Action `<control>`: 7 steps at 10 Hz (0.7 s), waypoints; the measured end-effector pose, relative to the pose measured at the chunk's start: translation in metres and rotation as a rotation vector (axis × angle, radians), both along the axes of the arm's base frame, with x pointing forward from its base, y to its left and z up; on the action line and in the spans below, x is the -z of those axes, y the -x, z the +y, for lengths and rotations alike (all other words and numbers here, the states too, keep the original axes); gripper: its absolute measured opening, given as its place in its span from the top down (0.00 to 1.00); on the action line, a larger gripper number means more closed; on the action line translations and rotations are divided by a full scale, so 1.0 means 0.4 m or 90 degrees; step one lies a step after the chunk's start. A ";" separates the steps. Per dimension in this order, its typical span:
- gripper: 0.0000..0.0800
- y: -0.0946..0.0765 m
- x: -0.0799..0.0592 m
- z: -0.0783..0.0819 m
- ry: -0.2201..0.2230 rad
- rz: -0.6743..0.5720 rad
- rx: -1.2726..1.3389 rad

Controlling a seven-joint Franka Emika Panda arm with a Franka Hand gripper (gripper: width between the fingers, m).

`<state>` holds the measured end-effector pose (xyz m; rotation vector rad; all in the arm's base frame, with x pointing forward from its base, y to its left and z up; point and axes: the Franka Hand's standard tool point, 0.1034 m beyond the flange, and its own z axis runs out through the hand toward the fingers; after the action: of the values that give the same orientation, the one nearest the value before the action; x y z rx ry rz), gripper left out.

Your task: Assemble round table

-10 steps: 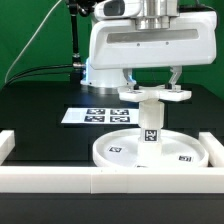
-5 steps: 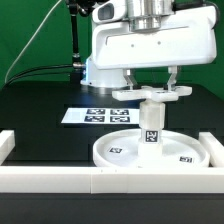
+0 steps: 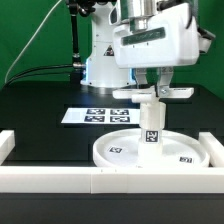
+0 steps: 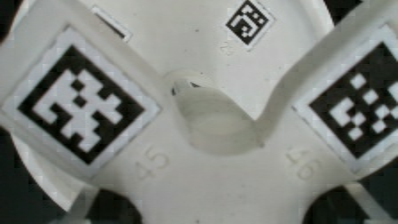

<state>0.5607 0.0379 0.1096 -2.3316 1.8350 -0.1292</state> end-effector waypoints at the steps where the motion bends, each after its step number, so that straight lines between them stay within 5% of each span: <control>1: 0.45 0.000 0.000 0.000 -0.010 0.004 0.052; 7: 0.45 0.002 0.000 -0.003 -0.071 0.023 0.284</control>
Offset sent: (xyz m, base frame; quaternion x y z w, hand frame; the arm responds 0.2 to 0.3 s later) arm -0.0072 0.0067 0.0025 -0.0148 -0.0089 0.2173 0.9759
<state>0.5599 0.0367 0.1096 -1.8310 2.2865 -0.0382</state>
